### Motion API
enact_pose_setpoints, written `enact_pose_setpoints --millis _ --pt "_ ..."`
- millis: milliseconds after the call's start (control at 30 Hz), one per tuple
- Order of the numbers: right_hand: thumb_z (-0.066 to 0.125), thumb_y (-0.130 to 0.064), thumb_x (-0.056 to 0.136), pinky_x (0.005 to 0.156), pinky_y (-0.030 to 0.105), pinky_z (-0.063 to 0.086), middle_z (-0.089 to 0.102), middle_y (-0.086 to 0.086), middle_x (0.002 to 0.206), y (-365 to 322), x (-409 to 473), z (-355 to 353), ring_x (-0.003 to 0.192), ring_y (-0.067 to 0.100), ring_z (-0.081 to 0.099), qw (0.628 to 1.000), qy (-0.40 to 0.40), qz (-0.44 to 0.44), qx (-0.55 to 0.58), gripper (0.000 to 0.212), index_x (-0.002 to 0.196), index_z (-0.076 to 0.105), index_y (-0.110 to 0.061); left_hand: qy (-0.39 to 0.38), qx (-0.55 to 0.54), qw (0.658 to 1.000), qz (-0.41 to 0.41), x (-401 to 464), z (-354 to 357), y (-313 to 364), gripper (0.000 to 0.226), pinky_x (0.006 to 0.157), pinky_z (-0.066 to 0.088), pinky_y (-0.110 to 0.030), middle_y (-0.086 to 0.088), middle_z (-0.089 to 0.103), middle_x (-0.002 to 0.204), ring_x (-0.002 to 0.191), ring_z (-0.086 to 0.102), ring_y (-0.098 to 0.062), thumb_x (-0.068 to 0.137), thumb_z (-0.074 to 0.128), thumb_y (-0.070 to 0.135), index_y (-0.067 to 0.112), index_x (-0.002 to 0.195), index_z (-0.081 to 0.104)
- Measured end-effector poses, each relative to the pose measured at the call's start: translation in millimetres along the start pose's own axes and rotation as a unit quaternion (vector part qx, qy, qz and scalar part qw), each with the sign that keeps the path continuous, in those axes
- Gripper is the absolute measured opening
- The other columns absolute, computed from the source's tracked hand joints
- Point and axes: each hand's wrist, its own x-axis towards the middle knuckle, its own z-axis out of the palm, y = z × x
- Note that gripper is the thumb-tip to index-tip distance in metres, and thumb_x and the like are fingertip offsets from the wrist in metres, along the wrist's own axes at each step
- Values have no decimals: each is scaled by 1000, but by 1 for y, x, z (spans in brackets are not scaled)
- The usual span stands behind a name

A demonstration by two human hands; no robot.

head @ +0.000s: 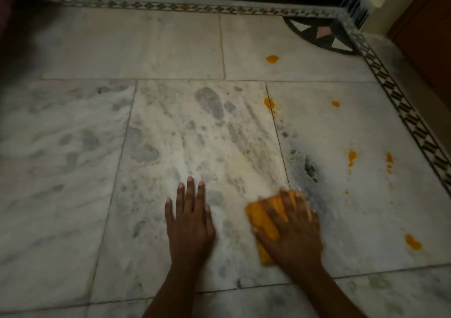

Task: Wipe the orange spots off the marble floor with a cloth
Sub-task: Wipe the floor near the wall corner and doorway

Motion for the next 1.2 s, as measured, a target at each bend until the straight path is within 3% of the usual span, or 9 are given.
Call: enact_pose_setpoints --millis 167,267,367,467,600,767,867,1100,1200 --pt "23 -82 84 125 59 1 23 5 172 -4 120 6 159 39 12 962 40 267 36 79 157 31 -52 28 -6 999 27 6 3 -4 55 112 37 -51 -11 55 152 143 48 -31 92 45 34 17 142 59" --pt "33 -75 92 121 56 -10 28 10 171 -52 156 19 158 42 14 984 29 165 57 74 159 33 -43 53 -18 995 80 68 -6 -11 58 101 48 -48 -15 62 139 126 58 -37 85 44 33 10 135 62" --pt "37 -81 91 123 62 12 32 2 169 -60 96 18 158 37 23 997 55 -31 43 68 153 38 -54 40 -27 994 99 148 -15 -7 64 111 45 -52 -14 49 156 142 47 -35 90 39 33 8 147 51" --pt "43 -86 83 118 64 22 37 2 167 -23 83 12 154 36 32 996 62 42 44 72 149 44 -57 15 -10 998 53 197 -4 -6 63 123 28 -53 -7 30 168 156 25 -28 101 28 39 14 158 36" --pt "30 -80 88 123 66 11 32 8 169 -31 209 19 157 41 18 972 90 215 37 75 154 41 -49 50 -14 999 12 211 20 -17 62 124 20 -46 -2 25 170 158 20 -21 103 27 45 21 160 34" --pt "41 -77 90 124 64 6 29 6 171 -106 267 29 159 39 16 994 82 35 60 69 153 41 -50 56 -33 998 14 210 17 -16 60 122 24 -47 -3 29 169 157 22 -22 102 32 43 21 158 38" --pt "48 -77 88 122 65 14 30 2 170 -70 220 22 158 33 22 993 79 -59 58 67 151 44 -54 44 -31 998 9 214 13 -15 59 122 25 -48 -2 29 169 157 22 -22 102 34 41 21 158 38" --pt "42 -79 85 123 69 1 28 7 171 -19 294 9 158 41 16 977 76 199 20 73 153 41 -52 23 -27 999 2 212 13 -13 59 122 22 -44 1 25 170 158 18 -18 102 37 40 24 159 35" --pt "41 -79 85 124 67 -1 29 10 170 -64 345 21 158 44 15 988 65 125 65 74 153 42 -50 42 -29 999 2 210 17 -14 59 121 23 -43 3 27 170 158 20 -17 101 37 40 24 158 37"
